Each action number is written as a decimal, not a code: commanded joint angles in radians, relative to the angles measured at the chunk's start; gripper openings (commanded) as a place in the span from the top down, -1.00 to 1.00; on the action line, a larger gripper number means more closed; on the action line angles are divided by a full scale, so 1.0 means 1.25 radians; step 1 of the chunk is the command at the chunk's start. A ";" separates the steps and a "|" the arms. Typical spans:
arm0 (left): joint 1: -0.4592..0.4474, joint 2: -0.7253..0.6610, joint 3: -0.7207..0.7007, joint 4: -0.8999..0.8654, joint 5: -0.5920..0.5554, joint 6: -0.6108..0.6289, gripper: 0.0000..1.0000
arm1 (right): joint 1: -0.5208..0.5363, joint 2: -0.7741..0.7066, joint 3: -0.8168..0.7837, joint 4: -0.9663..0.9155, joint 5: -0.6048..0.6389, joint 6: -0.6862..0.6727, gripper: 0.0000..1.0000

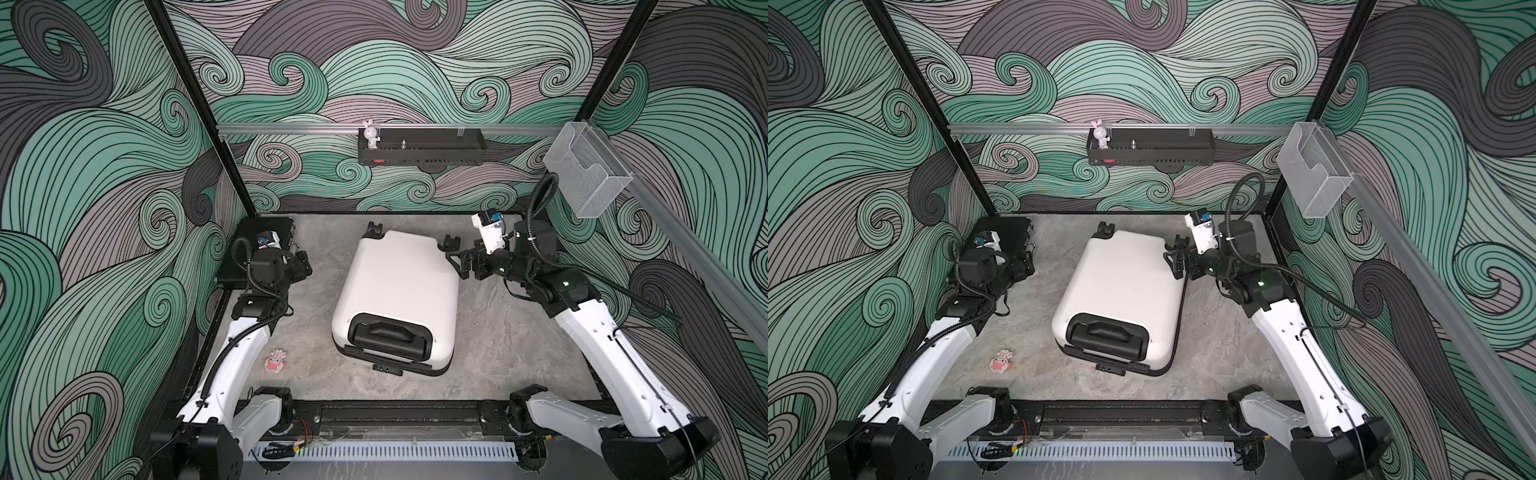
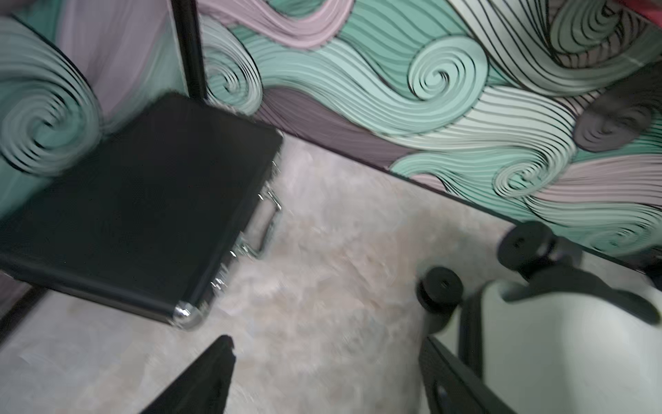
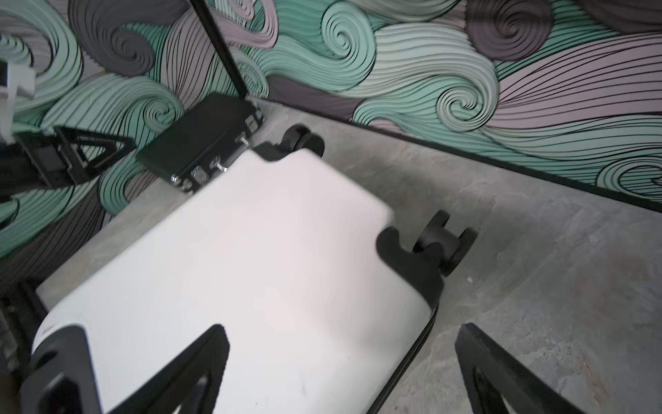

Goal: Open the suitcase zippers
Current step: Pick up the suitcase from the center of the board.

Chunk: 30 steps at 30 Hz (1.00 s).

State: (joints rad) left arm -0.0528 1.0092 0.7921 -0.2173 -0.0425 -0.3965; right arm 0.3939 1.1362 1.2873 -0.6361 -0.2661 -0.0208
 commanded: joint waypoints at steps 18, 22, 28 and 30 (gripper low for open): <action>-0.004 -0.167 -0.099 -0.296 0.282 -0.150 -0.52 | 0.580 0.296 0.400 -0.711 0.099 -0.126 -0.95; -0.004 -0.159 -0.105 -0.306 0.280 -0.137 -0.52 | 0.619 0.362 0.469 -0.726 0.122 -0.134 -0.70; -0.004 -0.164 -0.117 -0.306 0.277 -0.128 -0.52 | 0.621 0.475 0.566 -0.740 0.133 -0.145 -0.34; -0.004 -0.166 -0.116 -0.310 0.273 -0.123 -0.52 | 0.626 0.510 0.590 -0.740 0.143 -0.143 -0.26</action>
State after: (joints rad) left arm -0.0528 0.8089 0.6498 -0.5762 0.2985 -0.5697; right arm 1.1687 1.7382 1.9827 -1.5242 -0.1173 -0.1909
